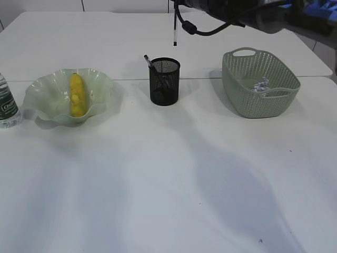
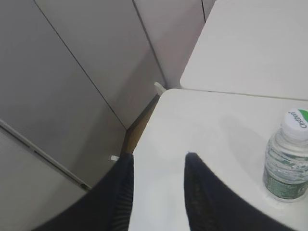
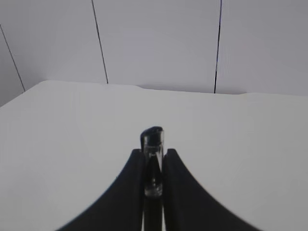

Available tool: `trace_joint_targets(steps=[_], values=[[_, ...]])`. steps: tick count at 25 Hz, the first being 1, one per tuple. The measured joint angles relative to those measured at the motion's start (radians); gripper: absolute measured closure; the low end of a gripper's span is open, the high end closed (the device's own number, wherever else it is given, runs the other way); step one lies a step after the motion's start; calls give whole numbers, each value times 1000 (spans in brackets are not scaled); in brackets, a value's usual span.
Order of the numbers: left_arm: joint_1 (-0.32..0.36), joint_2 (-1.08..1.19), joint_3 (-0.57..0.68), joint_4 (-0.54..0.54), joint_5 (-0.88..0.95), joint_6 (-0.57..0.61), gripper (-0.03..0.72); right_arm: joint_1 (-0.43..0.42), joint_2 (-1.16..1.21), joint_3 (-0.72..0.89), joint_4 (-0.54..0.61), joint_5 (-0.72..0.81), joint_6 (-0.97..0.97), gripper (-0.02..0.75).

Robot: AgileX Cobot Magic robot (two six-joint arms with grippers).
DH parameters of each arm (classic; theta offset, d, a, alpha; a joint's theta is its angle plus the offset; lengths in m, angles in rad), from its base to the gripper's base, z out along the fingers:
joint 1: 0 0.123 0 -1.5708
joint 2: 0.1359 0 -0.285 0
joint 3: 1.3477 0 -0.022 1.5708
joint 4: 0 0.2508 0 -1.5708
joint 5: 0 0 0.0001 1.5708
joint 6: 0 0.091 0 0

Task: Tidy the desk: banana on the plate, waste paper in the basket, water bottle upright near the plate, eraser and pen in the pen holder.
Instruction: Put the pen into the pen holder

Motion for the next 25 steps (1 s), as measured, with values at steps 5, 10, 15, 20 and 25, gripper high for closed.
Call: trace_joint_targets(steps=[5, 10, 15, 20, 25], values=[[0, 0, 0, 4, -2, 0, 447, 0, 27, 0, -10, -41, 0, 678], [0, 0, 0, 6, -3, 0, 447, 0, 58, 0, -15, -66, 0, 678], [0, 0, 0, 6, -4, 0, 447, -2, 79, 0, -19, -74, 0, 678], [0, 0, 0, 6, -4, 0, 447, -9, 108, 0, -27, -97, 1, 678], [0, 0, 0, 8, -6, 0, 447, -10, 134, 0, -35, -120, 5, 678]])
